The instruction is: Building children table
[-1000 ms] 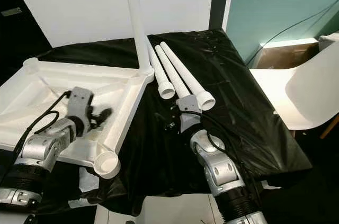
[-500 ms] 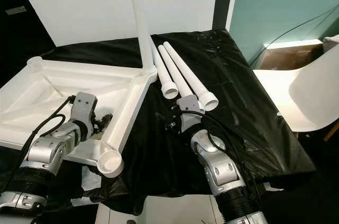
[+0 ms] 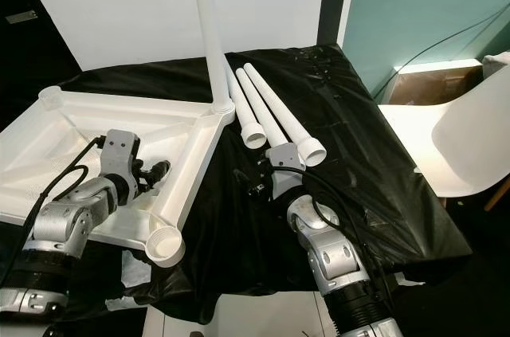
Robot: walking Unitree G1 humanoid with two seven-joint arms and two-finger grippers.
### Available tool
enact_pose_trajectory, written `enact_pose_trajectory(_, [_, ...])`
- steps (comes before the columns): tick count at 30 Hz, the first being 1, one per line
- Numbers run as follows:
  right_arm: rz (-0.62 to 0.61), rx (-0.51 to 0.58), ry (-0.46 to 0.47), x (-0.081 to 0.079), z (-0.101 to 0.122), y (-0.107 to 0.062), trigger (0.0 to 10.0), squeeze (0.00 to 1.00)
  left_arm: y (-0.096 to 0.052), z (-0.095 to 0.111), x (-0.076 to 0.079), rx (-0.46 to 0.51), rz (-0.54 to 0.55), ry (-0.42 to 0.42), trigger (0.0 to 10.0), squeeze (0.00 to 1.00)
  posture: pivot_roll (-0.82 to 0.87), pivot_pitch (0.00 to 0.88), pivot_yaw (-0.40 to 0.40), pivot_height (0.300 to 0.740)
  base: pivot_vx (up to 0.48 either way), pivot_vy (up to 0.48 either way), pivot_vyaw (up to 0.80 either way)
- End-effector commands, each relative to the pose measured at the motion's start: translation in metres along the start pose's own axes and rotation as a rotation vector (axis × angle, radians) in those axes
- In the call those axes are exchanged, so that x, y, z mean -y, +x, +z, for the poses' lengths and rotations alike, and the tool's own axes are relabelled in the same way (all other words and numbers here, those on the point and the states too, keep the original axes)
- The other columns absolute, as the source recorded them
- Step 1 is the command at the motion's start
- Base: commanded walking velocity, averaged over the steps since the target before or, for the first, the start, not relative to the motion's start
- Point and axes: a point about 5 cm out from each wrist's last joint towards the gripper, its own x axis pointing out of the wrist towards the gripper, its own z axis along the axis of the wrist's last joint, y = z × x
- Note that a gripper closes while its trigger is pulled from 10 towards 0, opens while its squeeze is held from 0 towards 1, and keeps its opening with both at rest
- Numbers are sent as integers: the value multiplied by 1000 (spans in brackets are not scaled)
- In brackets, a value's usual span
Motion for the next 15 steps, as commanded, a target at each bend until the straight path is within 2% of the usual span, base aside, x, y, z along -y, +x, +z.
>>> enact_pose_trajectory(1, [0,-1,2,0,0,0,10000,0,-2,-3,11,-19,-167,0,10000,63,-27,0,56,740,0,0,0])
enact_pose_trajectory(2, [0,-1,1,0,0,0,10000,0,-2,-3,13,-18,-178,-2,10000,157,-27,0,56,740,0,0,0])
enact_pose_trajectory(5, [1,-2,0,0,-1,0,10000,0,-2,-3,15,-18,-188,-4,10000,157,-27,0,56,740,0,0,0])
enact_pose_trajectory(6, [0,-2,0,0,-1,0,10000,0,-3,-3,17,-17,-198,-6,10000,376,-28,0,57,740,0,0,0])
enact_pose_trajectory(11, [-3,-4,-2,1,-1,0,10000,0,0,-10,24,-53,-215,18,10000,318,-31,0,60,740,0,0,0])
enact_pose_trajectory(12, [-4,-3,-3,1,-1,0,10000,0,1,-15,25,-82,-201,49,10000,82,-34,0,61,740,0,0,0])
enact_pose_trajectory(13, [-4,-3,-3,1,-1,0,10000,0,1,-15,25,-82,-201,49,10000,82,-34,0,61,740,0,0,0])
enact_pose_trajectory(14, [-5,-3,-5,1,-1,0,10000,0,4,-23,26,-131,-189,82,10000,0,-36,0,64,740,0,0,0])
enact_pose_trajectory(15, [-5,-3,-5,1,-1,0,10000,0,4,-23,26,-131,-189,82,10000,0,-36,0,64,740,0,0,0])
